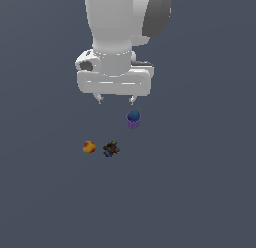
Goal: Pick up a designated object from a clutter of objects.
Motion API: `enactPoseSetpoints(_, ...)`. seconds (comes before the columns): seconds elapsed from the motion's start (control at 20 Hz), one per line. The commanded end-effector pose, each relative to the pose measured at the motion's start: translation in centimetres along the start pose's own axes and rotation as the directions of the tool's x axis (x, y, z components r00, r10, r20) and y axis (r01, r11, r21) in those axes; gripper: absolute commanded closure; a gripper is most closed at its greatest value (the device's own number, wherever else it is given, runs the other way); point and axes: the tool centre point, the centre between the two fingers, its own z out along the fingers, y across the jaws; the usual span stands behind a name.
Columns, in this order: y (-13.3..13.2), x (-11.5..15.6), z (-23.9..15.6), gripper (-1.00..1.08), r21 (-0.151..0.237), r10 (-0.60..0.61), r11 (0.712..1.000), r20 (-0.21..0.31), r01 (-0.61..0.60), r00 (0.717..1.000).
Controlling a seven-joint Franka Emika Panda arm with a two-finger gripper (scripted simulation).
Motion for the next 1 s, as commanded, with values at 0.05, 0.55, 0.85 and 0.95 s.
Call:
enactPoseSetpoints(0.05, -0.6, -0.7, 1.5, -0.92, 0.002, -0.003, 1.000, 0.004, 0.003, 1.000)
enactPoseSetpoints(0.55, -3.5, -5.3, 8.3, -0.92, 0.010, -0.015, 1.000, 0.022, 0.015, 1.000)
enactPoseSetpoints(0.85, -5.1, -9.6, 12.7, -0.92, 0.013, -0.023, 1.000, 0.036, 0.023, 0.999)
enactPoseSetpoints(0.95, -5.5, -10.9, 13.9, -0.92, 0.014, -0.025, 1.000, 0.040, 0.025, 0.999)
